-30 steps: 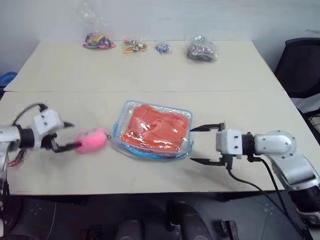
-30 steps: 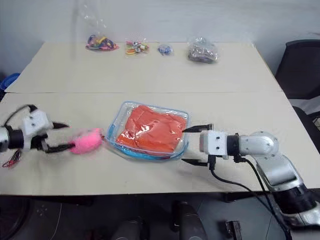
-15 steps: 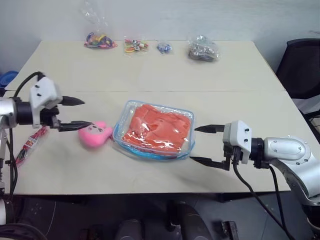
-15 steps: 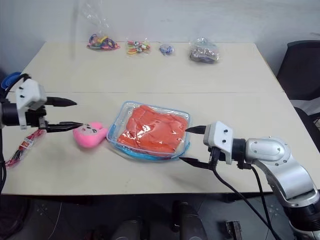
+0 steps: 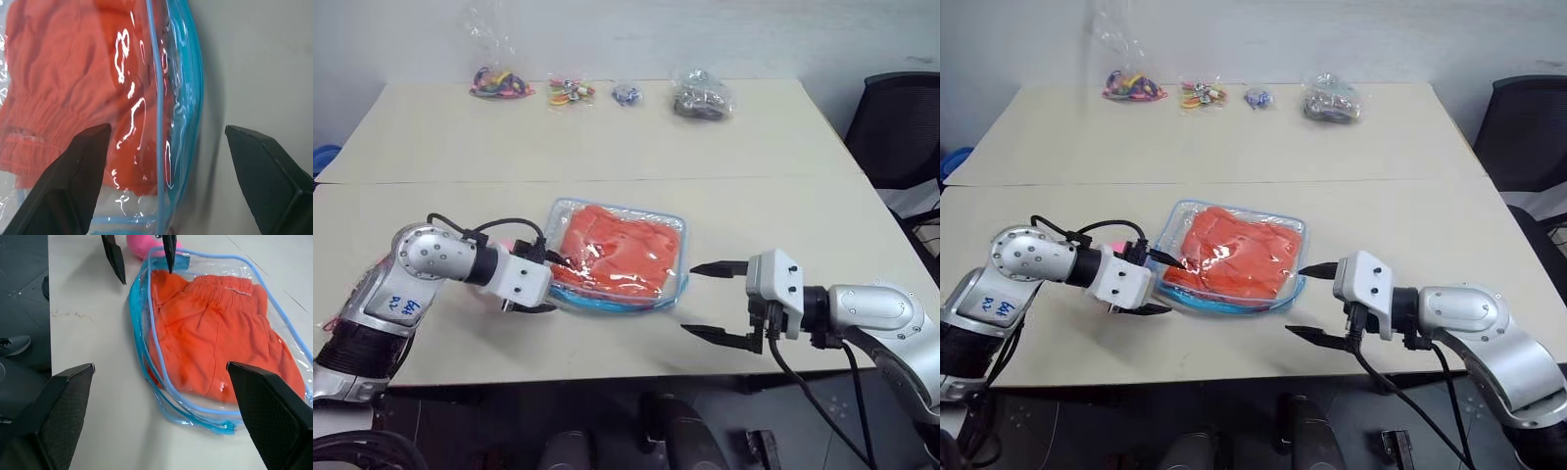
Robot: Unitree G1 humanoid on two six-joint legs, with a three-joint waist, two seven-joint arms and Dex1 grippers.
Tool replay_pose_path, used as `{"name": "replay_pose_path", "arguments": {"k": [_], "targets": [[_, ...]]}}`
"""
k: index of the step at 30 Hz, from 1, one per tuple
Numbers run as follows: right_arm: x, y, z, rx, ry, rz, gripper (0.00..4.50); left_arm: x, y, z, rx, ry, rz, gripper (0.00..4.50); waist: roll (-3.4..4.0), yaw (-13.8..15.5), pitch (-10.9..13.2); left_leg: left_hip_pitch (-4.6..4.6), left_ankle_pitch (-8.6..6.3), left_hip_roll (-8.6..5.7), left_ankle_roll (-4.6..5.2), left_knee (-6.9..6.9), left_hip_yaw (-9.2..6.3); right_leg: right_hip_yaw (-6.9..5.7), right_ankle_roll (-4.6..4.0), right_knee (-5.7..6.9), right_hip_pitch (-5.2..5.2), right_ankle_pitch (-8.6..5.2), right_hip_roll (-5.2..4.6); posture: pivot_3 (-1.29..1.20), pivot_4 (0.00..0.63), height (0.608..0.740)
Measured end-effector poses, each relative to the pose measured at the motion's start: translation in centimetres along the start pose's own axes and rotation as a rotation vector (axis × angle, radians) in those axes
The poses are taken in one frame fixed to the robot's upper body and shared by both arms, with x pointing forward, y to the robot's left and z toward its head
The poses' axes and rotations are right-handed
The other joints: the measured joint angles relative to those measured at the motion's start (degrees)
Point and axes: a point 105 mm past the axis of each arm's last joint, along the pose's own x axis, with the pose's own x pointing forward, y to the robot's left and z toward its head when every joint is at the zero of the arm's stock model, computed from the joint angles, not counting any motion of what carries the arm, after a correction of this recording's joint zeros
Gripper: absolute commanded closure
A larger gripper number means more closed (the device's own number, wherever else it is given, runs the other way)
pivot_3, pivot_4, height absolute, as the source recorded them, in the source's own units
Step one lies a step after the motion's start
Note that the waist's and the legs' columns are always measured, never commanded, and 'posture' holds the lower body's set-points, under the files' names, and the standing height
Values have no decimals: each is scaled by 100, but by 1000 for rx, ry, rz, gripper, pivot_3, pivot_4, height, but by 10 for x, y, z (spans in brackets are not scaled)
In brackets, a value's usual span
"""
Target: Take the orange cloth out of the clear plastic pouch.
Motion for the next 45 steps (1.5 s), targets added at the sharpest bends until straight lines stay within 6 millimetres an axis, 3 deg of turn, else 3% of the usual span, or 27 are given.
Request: {"name": "replay_pose_path", "arguments": {"k": [6, 7, 12, 20, 25, 30, 34, 43, 45], "targets": [[-3, 0, -1, 5, 3, -29, 0, 8, 14, 4, -24, -56, 73, 546, -1, 10, 0, -3, -4, -1, 9, 0, 2, -1, 5, -4, 0, 3, -3, 0, 150, 740], [-3, 0, -1, 5, 4, -29, 0, 8, 16, 6, -64, -85, 78, 725, -1, 9, 0, -3, -4, -1, 9, 0, 2, -1, 5, -3, -1, 3, -3, 0, 150, 740], [-4, 2, -4, 13, 10, -30, 0, 1, 22, 28, -184, -221, 82, 2031, -1, -14, -1, 2, -3, -1, 6, 0, 5, 5, 5, 0, 0, 3, 1, 0, 150, 740], [-4, 1, -4, 8, 13, -43, 0, 6, 26, 25, -280, -210, 121, 4451, -1, -3, -1, 2, -2, -3, 4, 0, 4, 6, 6, 0, 2, 3, 1, 0, 150, 740], [-3, 2, -1, -6, 7, -45, 0, 19, 27, 28, -303, -199, 175, 4451, -1, 6, -1, 2, -2, -4, 4, 1, 3, 6, 6, -1, 4, 3, -2, 0, 150, 740], [-2, 3, 2, -7, 8, -58, 0, 35, 41, 27, -443, -213, 296, 4451, -3, 11, -2, 3, -1, -4, 5, 1, 2, 7, 8, 0, 4, 4, -3, 0, 150, 740], [7, 3, 6, 25, -45, -91, 923, 42, 55, 34, -532, -253, 353, 4500, -9, 11, -6, 4, 0, -4, 4, 3, 2, 7, 8, 2, 5, 5, -5, 0, 150, 740], [44, -31, -12, -57, 16, -251, 4124, 44, 71, 61, -502, -323, 412, 4500, -9, -17, -6, 5, 5, -4, -3, 3, 9, 16, 6, 9, -1, 5, -2, 0, 150, 740], [54, -36, -19, -84, 37, -272, 4124, 46, 71, 63, -496, -322, 404, 4500, -9, -13, -6, 4, 5, -4, -3, 3, 9, 15, 6, 9, -3, 5, -2, 0, 150, 740]]}}
